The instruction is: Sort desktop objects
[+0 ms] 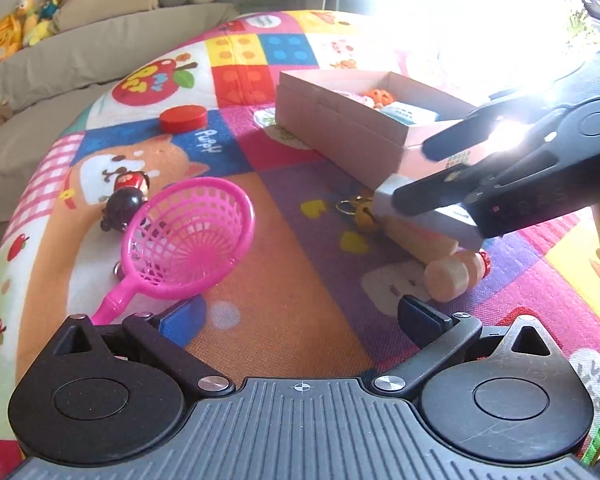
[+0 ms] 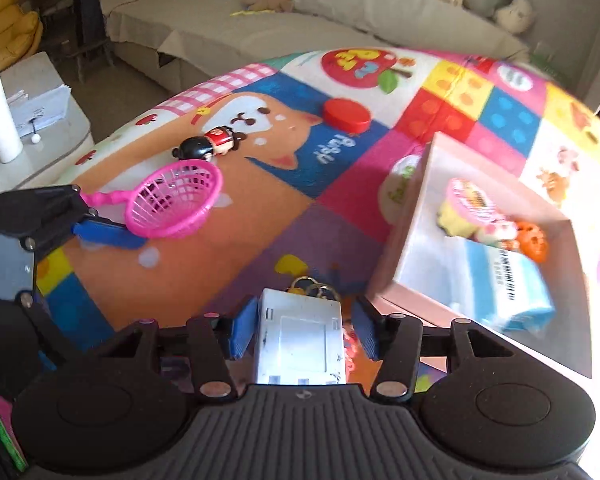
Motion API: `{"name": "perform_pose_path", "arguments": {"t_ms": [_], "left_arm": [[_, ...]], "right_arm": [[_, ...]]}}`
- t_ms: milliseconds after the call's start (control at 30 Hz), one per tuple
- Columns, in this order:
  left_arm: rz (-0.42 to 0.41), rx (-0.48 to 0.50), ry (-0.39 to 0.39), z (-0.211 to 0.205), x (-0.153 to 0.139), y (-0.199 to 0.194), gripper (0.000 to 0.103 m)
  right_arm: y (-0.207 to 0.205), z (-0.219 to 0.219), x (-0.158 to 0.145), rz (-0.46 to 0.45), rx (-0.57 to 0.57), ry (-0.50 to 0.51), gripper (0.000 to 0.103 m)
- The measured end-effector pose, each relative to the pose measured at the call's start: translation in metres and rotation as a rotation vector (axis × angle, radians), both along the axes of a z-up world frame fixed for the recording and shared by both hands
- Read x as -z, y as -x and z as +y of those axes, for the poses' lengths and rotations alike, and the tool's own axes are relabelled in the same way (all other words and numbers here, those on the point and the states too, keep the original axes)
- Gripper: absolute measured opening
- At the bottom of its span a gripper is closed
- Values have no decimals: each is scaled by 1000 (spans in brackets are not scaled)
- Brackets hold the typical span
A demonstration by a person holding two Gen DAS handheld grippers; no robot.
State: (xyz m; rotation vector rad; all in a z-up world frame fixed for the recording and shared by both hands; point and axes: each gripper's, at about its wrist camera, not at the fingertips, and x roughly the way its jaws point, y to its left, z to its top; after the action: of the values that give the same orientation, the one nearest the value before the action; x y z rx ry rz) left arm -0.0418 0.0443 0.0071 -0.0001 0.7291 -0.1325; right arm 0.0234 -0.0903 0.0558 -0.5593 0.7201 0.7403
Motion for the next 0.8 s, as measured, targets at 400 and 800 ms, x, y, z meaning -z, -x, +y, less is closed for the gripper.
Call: {"name": "perform_pose_path", "arguments": {"t_ms": [400, 800], "left_arm": [[-42, 148, -2, -48, -15, -7, 103], [-22, 89, -28, -37, -13, -8, 103]], "right_arm": [[-78, -157, -12, 14, 556, -481, 97], [-119, -140, 11, 235, 505, -730, 103]]}}
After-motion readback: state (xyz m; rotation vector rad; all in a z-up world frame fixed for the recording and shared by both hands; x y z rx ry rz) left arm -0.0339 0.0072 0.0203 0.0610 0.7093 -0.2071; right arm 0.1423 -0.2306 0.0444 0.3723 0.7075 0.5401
